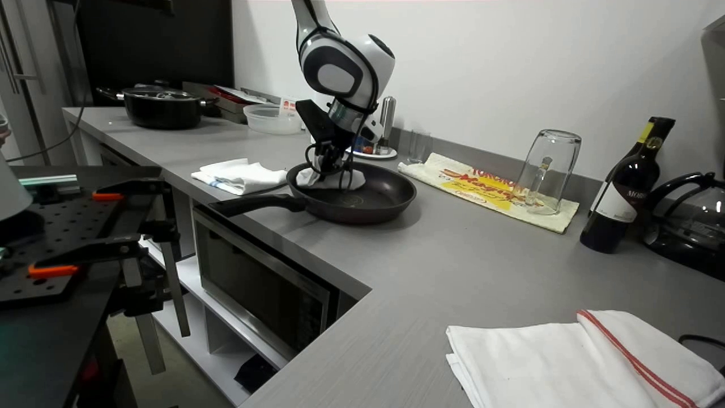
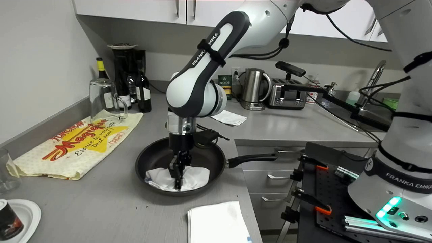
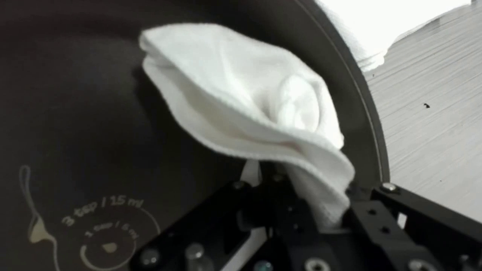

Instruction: Wipe the pan with the dish cloth

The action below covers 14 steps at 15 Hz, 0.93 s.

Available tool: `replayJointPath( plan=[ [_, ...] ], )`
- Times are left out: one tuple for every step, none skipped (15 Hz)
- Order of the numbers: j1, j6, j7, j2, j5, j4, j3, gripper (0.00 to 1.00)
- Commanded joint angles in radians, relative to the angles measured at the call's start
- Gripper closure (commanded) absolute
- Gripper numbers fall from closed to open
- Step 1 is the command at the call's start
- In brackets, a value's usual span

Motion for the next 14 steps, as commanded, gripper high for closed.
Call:
replayJointPath(
  plan=[
    [0.044,0.051,0.01,0.043,-0.041,0.032,-0.038,0.96],
    [0.055,0.067,0.016,0.046,-0.057,0.031,-0.05,0.96],
    [0.068,0.078,0.022,0.043,-0.078,0.03,-0.063,0.96],
    [0.083,0.088,0.03,0.038,-0.106,0.028,-0.08,0.96],
    [0.1,0.096,0.039,0.033,-0.139,0.027,-0.101,0.96],
    [0.115,0.101,0.049,0.029,-0.172,0.028,-0.12,0.96],
    [0.131,0.11,0.059,0.025,-0.209,0.027,-0.141,0.96],
    [0.142,0.116,0.068,0.025,-0.242,0.025,-0.162,0.96],
    [0.154,0.12,0.082,0.029,-0.276,0.026,-0.188,0.96],
    [0.163,0.123,0.094,0.032,-0.302,0.025,-0.208,0.96],
    [0.166,0.121,0.102,0.034,-0.325,0.023,-0.225,0.96],
    [0.17,0.127,0.108,0.034,-0.347,0.02,-0.242,0.96],
    [0.176,0.13,0.118,0.036,-0.373,0.018,-0.263,0.96],
    [0.18,0.137,0.128,0.041,-0.399,0.019,-0.284,0.96]
  ],
)
